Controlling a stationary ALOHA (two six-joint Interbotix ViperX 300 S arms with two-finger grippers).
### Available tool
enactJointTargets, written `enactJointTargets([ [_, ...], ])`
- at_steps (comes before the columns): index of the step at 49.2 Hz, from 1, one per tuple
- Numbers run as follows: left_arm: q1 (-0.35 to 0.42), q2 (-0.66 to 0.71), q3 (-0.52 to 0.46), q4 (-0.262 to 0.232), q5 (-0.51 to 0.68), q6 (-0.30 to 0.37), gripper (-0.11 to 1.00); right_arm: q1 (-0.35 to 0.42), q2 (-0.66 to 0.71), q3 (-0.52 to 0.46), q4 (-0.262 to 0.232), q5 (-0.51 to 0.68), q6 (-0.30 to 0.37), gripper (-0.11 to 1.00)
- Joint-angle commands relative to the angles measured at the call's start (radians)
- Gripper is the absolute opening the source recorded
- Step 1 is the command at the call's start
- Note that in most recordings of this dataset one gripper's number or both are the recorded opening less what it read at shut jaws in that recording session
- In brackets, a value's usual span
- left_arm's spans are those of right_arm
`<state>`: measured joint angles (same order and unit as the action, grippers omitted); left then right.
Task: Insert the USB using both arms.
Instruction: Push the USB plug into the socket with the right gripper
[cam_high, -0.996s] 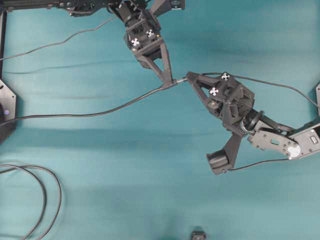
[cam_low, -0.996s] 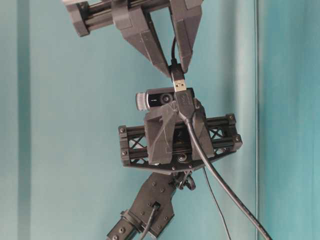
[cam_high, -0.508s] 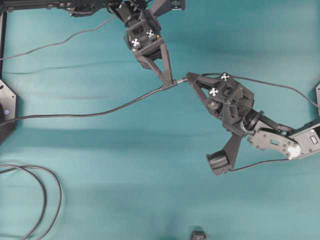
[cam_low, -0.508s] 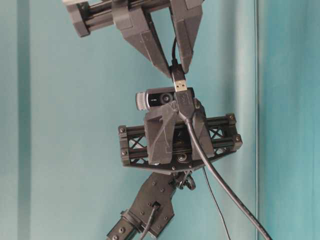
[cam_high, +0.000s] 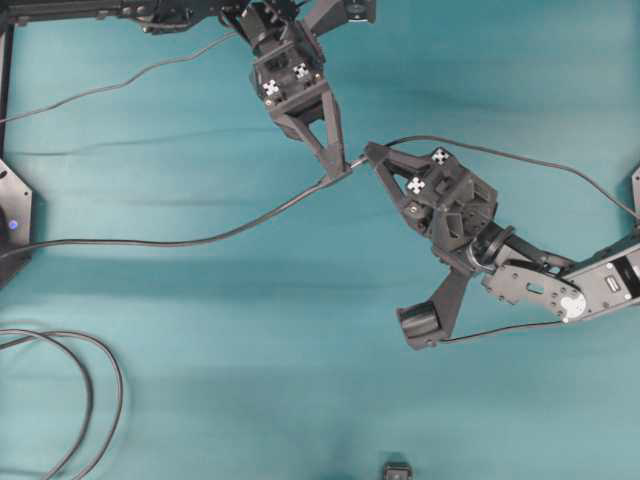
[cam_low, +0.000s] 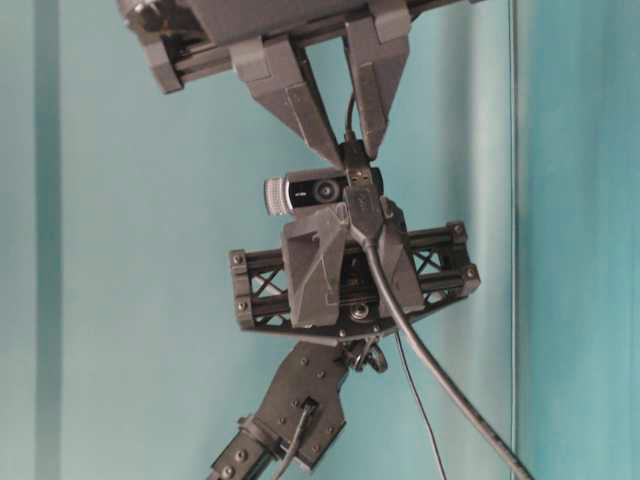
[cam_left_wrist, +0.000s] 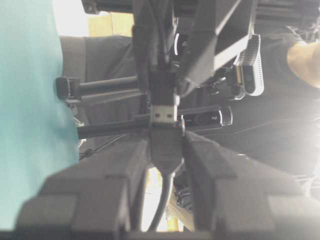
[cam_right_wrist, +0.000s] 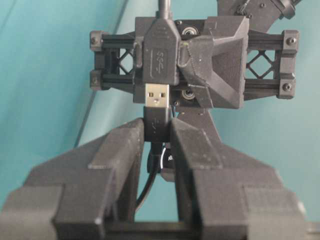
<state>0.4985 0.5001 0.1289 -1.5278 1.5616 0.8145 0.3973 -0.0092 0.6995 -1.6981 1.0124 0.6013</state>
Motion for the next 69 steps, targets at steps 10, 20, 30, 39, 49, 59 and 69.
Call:
enactJointTargets([
  [10,0.006,0.000,-0.052,-0.008,-0.009,0.000,0.26,0.009,-0.008,-0.038,-0.011,0.003,0.005,0.19],
  [20,0.018,0.006,-0.067,-0.008,-0.014,0.000,0.26,0.028,-0.008,-0.040,-0.011,0.005,0.008,0.18],
  [30,0.025,0.009,-0.078,0.003,-0.015,-0.003,0.26,0.046,-0.008,-0.040,-0.011,0.014,0.023,0.18],
  [39,0.025,0.023,-0.100,0.002,-0.015,-0.003,0.26,0.046,-0.008,-0.044,-0.011,0.009,0.023,0.19],
  [49,0.026,0.044,-0.146,0.011,-0.011,-0.009,0.26,0.046,-0.005,-0.044,-0.011,-0.026,0.023,0.18],
  [59,0.035,0.044,-0.144,0.020,-0.005,-0.014,0.26,0.046,-0.002,-0.046,-0.011,-0.029,0.025,0.18],
  [69,0.038,0.040,-0.144,0.020,-0.005,-0.014,0.26,0.043,-0.002,-0.032,-0.009,-0.028,0.034,0.18],
])
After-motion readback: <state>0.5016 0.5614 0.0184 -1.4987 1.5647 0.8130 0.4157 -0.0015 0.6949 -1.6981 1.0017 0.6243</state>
